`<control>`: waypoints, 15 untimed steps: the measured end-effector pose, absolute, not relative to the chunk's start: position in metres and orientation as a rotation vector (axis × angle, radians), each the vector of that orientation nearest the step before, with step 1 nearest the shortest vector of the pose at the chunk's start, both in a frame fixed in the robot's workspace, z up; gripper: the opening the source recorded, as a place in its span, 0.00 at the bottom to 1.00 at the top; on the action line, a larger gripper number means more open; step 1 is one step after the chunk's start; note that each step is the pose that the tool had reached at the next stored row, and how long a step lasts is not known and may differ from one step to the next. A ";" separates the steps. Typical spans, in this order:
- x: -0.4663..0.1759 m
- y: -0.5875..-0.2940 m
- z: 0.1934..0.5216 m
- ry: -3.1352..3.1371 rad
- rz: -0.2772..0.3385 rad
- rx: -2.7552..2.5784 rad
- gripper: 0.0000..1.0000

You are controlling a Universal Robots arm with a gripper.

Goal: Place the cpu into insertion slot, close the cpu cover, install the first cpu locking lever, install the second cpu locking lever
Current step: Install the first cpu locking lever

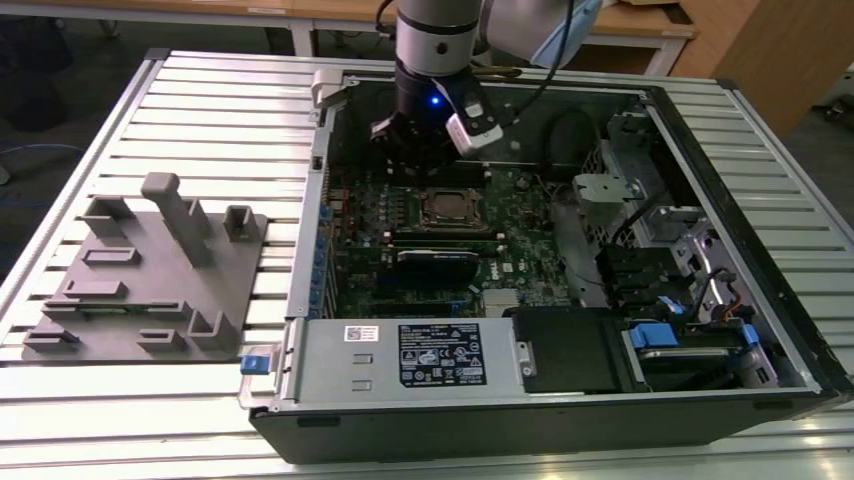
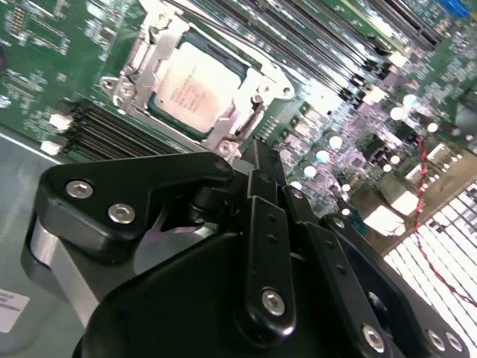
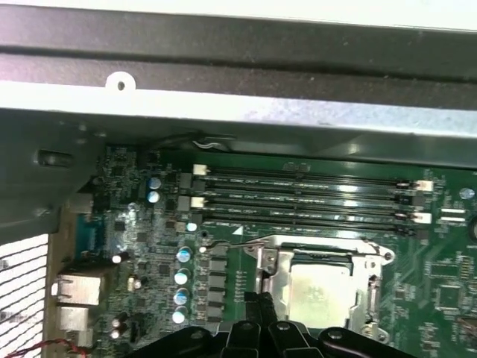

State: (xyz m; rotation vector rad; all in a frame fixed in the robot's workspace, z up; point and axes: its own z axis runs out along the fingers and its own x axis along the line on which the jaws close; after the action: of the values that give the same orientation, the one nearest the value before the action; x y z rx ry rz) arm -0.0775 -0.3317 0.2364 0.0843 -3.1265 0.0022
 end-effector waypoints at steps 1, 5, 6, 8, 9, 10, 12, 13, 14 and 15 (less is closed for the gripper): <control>-0.077 -0.332 0.236 -3.124 0.002 0.084 0.10; -0.077 -0.332 0.236 -3.122 0.002 0.084 0.10; -0.077 -0.332 0.236 -3.122 -0.001 0.084 0.10; -0.078 -0.332 0.236 -3.123 -0.015 0.085 0.10; -0.078 -0.332 0.236 -3.123 -0.023 0.085 0.10; -0.078 -0.333 0.236 -3.123 -0.029 0.084 0.10; -0.079 -0.333 0.236 -3.124 -0.040 0.084 0.10; -0.080 -0.333 0.236 -3.125 -0.046 0.085 0.10; -0.080 -0.333 0.236 -3.125 -0.049 0.085 0.10; -0.081 -0.333 0.236 -3.125 -0.049 0.085 0.10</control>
State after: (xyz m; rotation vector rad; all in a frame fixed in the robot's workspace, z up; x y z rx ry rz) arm -0.0806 -0.3333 0.2364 0.0849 -3.1254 -0.0489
